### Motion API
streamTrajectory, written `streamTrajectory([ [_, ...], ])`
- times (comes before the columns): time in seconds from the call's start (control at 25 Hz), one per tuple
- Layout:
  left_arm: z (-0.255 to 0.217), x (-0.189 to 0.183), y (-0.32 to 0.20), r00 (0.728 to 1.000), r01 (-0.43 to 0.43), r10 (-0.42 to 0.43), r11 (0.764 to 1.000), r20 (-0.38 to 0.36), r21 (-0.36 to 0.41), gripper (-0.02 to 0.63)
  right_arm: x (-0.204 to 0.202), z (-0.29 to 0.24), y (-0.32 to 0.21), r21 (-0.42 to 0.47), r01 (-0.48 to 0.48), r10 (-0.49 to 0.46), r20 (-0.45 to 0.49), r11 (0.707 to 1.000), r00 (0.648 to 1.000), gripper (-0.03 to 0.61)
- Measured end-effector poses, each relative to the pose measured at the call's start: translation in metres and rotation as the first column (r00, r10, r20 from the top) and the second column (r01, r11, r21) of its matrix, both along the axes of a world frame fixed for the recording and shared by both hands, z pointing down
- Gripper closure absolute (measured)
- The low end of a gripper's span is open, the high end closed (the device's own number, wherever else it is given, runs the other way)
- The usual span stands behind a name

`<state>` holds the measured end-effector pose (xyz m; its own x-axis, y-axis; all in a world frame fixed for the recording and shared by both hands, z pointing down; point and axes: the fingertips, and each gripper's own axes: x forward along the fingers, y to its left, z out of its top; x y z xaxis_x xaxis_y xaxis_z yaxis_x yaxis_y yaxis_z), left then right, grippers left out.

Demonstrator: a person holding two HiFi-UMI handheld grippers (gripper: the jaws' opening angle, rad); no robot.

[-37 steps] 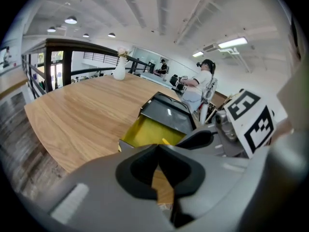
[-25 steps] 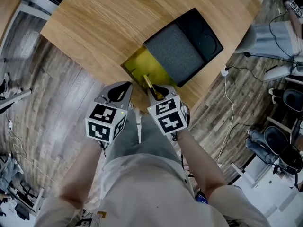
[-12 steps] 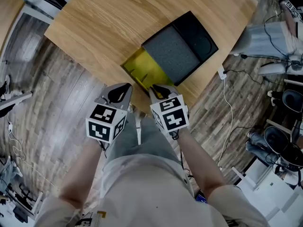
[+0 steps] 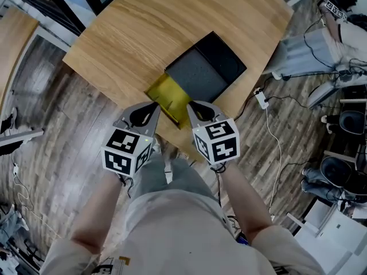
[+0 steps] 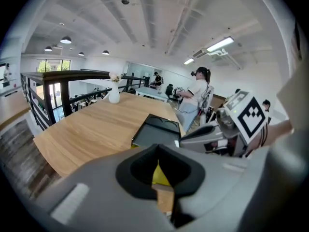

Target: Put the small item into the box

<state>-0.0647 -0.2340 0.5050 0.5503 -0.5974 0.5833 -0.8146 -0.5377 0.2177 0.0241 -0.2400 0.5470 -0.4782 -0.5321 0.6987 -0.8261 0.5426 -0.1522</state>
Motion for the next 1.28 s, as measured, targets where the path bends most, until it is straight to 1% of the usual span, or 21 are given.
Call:
streamTrajectory([
  [0.12,-0.03,0.003,-0.002,1.0,0.004,-0.003,0.999,-0.014,0.052,0.611,0.013,-0.036,-0.005,0.077,-0.039,0.037,0.027,0.996,0.999,0.569],
  [0.2,-0.051,0.006,-0.004,1.0,0.001,0.0,0.996,-0.019,0.093,0.611,0.019,-0.061,-0.008,0.143,-0.052,0.047,0.036,0.988,0.998,0.571],
  [0.32,-0.084,0.009,-0.004,0.999,0.002,0.003,0.988,-0.033,0.157,0.611,0.023,-0.1,-0.011,0.247,-0.051,0.04,0.05,0.968,0.998,0.572],
  [0.4,-0.109,0.01,-0.005,0.999,0.012,-0.002,0.978,-0.049,0.208,0.611,0.023,-0.126,-0.01,0.295,-0.062,0.039,0.082,0.954,0.996,0.574],
  [0.44,-0.123,0.009,-0.006,0.998,0.022,-0.008,0.97,-0.062,0.241,0.611,0.023,-0.138,-0.009,0.313,-0.069,0.038,0.101,0.947,0.994,0.574],
  [0.52,-0.156,0.008,-0.005,0.996,0.042,-0.017,0.947,-0.083,0.319,0.611,0.024,-0.163,-0.005,0.351,-0.08,0.037,0.128,0.933,0.991,0.578],
  [0.6,-0.189,0.009,-0.002,0.996,0.046,-0.014,0.915,-0.082,0.4,0.611,0.026,-0.189,0.0,0.395,-0.087,0.034,0.139,0.915,0.99,0.578],
  [0.68,-0.218,0.012,0.003,0.997,0.038,-0.001,0.887,-0.08,0.461,0.611,0.027,-0.216,0.007,0.434,-0.089,0.025,0.152,0.896,0.988,0.578],
  [0.76,-0.239,0.016,0.009,0.996,0.023,0.021,0.872,-0.084,0.489,0.612,0.027,-0.243,0.015,0.477,-0.088,0.009,0.165,0.875,0.986,0.578],
  [0.88,-0.26,0.022,0.019,0.995,-0.002,0.052,0.857,-0.082,0.516,0.611,0.028,-0.281,0.028,0.551,-0.083,-0.009,0.163,0.83,0.987,0.578],
  [0.96,-0.273,0.025,0.025,0.995,-0.009,0.061,0.836,-0.076,0.548,0.611,0.029,-0.301,0.036,0.583,-0.092,-0.016,0.177,0.807,0.984,0.578],
  [1.04,-0.283,0.024,0.032,0.996,-0.006,0.053,0.815,-0.065,0.58,0.611,0.03,-0.316,0.042,0.592,-0.113,-0.027,0.223,0.798,0.975,0.578],
  [1.12,-0.289,0.022,0.039,0.997,0.001,0.044,0.8,-0.06,0.601,0.611,0.032,-0.325,0.049,0.589,-0.135,-0.034,0.266,0.797,0.963,0.578],
  [1.2,-0.292,0.021,0.046,0.997,0.007,0.039,0.793,-0.062,0.609,0.611,0.035,-0.327,0.055,0.589,-0.145,-0.031,0.279,0.795,0.96,0.578],
  [1.28,-0.29,0.018,0.05,0.999,0.011,0.024,0.795,-0.049,0.607,0.611,0.038,-0.324,0.058,0.598,-0.141,-0.026,0.263,0.789,0.965,0.578],
])
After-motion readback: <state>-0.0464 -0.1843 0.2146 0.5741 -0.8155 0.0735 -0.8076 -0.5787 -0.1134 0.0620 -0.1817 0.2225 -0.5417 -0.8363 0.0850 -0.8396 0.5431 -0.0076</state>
